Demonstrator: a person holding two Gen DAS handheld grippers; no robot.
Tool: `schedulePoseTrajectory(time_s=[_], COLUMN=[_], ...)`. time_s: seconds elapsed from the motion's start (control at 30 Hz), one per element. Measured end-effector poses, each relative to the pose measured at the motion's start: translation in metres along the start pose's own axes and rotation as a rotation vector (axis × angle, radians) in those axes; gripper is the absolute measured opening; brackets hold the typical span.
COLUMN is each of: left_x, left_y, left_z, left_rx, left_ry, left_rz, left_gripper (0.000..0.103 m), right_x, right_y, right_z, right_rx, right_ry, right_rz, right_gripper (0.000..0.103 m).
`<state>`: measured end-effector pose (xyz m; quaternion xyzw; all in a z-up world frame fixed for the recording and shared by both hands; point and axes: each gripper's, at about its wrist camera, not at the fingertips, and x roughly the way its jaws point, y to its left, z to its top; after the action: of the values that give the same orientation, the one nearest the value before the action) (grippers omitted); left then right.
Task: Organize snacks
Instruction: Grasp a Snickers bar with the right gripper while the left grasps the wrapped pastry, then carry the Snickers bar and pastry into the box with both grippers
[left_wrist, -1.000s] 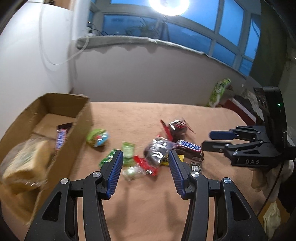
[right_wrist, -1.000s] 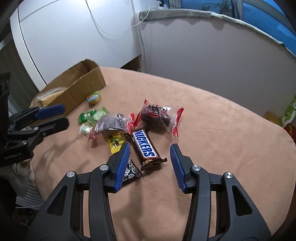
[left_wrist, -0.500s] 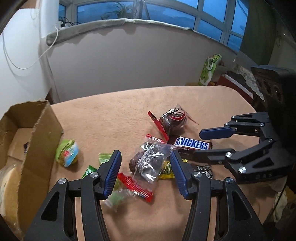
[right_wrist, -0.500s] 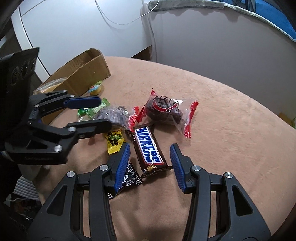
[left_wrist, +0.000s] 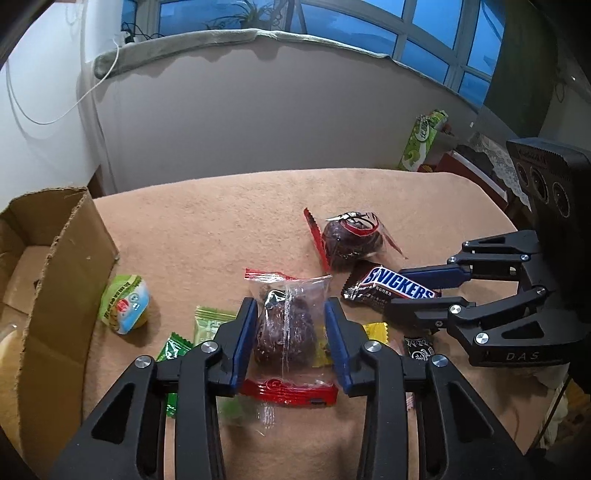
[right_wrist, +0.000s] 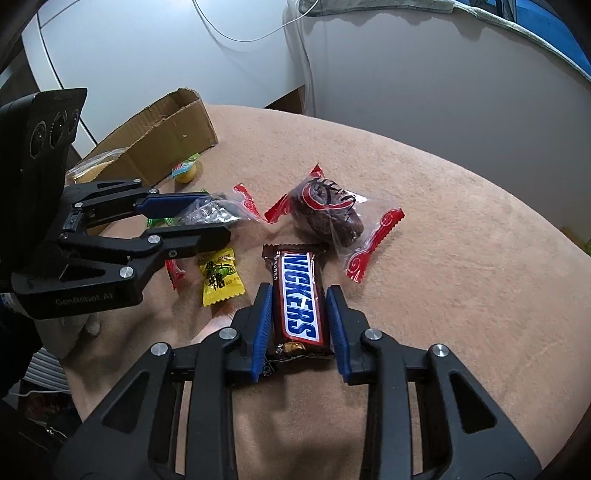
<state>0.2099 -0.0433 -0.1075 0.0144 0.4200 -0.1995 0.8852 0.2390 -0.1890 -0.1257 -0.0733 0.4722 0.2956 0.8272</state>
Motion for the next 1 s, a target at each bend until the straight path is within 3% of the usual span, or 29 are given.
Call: schedulePoseTrajectory(time_s=[0.27,1.0], left_x=[-0.013,-0.097], left_y=[0.002,0.016], left_z=[-0.002,-0.011], left_rx=[-0.012,-0.06], left_ry=[-0.026,-0.193], left_rz=[0.006,0.014], left_gripper=[0.034,0.034], right_x=[-0.008,-0.065], right_y=[0.002,0.041], right_z=[-0.006,-0.001], right_rx=[0.017,-0.016], right_ry=[-0.011,-0.119], right_rz=[0.0,-0.034], right_gripper=[0.03,0.029])
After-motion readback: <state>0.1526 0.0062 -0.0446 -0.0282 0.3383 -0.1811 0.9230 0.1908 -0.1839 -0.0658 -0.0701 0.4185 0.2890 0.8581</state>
